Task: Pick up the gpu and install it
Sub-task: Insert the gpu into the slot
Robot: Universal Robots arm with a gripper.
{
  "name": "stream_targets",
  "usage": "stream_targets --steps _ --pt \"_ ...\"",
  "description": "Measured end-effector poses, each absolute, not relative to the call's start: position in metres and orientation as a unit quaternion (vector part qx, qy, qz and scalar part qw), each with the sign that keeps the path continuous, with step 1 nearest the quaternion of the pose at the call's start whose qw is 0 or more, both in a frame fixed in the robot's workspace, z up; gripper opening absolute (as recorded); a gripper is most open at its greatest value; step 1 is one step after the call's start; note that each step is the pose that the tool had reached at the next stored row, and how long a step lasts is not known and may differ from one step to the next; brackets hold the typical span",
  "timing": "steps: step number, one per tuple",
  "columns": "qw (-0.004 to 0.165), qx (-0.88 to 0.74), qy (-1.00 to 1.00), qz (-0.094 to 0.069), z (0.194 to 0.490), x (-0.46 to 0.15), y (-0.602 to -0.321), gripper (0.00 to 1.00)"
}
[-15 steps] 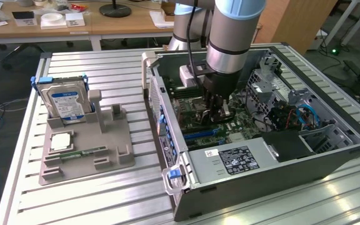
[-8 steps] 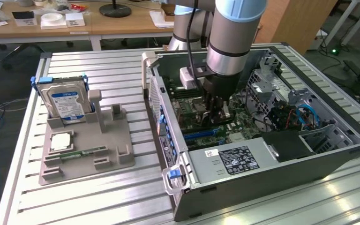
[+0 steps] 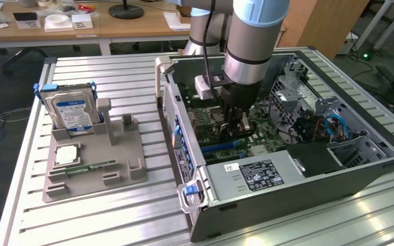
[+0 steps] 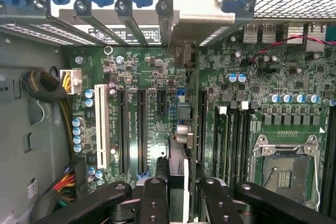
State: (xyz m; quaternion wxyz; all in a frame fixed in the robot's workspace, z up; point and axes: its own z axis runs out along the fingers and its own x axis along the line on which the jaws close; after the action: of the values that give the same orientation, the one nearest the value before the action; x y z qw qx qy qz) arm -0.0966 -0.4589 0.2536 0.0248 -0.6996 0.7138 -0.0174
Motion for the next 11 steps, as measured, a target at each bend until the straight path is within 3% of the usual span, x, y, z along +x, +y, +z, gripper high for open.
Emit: stream_targets --steps 11 --pt "0.025 -0.7 0.714 -0.017 0.2487 -0.1012 -0.46 0.27"
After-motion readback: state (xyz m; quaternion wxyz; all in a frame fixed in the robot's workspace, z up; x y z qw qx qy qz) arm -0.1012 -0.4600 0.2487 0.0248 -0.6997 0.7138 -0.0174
